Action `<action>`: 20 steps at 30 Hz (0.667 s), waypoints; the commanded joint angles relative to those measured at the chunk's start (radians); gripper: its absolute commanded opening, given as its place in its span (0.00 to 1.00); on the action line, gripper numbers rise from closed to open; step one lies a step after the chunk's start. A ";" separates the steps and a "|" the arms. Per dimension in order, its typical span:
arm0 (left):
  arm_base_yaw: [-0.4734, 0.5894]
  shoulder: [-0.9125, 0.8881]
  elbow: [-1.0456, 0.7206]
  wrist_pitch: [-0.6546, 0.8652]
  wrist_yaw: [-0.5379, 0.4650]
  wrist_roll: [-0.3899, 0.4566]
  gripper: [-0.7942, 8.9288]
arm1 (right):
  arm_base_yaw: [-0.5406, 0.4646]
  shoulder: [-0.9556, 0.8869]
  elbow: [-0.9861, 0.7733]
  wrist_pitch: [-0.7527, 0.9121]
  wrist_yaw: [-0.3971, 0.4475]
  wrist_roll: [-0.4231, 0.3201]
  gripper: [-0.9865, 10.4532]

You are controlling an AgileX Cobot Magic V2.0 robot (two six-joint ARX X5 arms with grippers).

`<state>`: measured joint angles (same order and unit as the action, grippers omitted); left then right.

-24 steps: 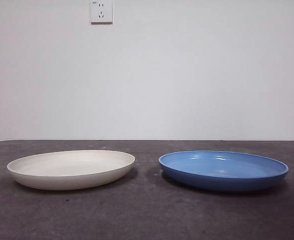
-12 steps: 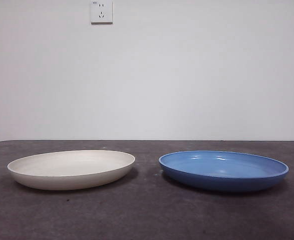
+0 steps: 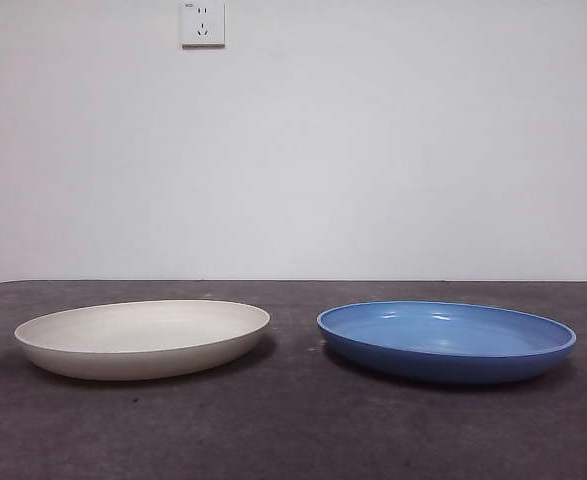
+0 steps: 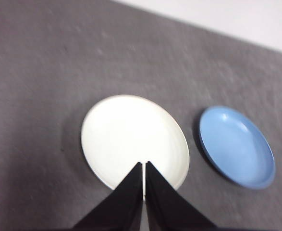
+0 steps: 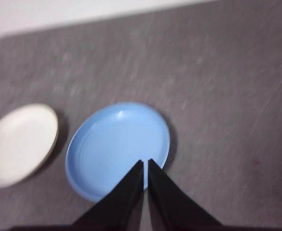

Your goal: Pick up the white plate, put it on the blue plate, put it on desk

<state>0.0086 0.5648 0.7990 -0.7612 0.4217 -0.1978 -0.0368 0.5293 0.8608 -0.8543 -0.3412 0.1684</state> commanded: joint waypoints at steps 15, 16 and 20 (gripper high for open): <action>-0.166 0.264 0.180 -0.209 0.016 0.188 0.09 | 0.185 0.320 0.134 -0.230 -0.055 -0.184 0.09; -0.168 0.264 0.180 -0.208 0.016 0.189 0.09 | 0.191 0.320 0.134 -0.230 -0.054 -0.184 0.09; -0.169 0.264 0.180 -0.197 0.015 0.187 0.19 | 0.195 0.319 0.134 -0.223 -0.052 -0.183 0.16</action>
<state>-0.1577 0.8234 0.9585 -0.9699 0.4305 -0.0246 0.1562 0.8429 0.9737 -1.0866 -0.3923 -0.0032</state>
